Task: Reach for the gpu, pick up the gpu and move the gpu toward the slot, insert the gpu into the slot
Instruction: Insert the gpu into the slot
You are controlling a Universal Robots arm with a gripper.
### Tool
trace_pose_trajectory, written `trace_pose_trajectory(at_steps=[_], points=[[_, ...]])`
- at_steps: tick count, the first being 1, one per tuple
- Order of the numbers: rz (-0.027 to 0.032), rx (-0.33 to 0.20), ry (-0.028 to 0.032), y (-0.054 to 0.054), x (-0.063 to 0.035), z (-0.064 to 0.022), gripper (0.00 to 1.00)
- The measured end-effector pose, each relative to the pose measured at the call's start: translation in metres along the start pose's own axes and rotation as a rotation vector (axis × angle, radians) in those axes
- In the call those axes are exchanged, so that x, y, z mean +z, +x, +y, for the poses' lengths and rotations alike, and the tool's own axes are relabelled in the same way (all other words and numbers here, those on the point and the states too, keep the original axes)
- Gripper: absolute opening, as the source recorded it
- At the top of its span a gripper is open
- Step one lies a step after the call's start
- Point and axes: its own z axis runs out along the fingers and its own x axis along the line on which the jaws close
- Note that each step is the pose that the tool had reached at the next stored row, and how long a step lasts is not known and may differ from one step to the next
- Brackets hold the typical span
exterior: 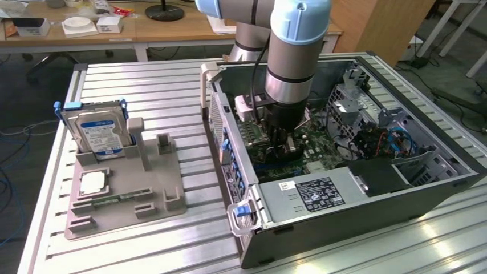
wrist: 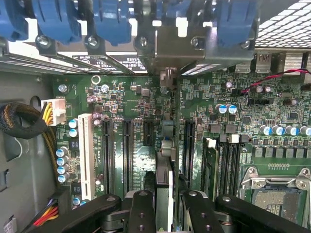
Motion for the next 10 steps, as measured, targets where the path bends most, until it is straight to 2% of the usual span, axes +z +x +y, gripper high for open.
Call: trace_pose_trajectory(at_steps=[7,10], points=[[0.0003,0.0,0.0004,0.0,0.0,0.0,0.27],[0.0012,0.0,0.0007,0.0001,0.0038,0.0002,0.27]])
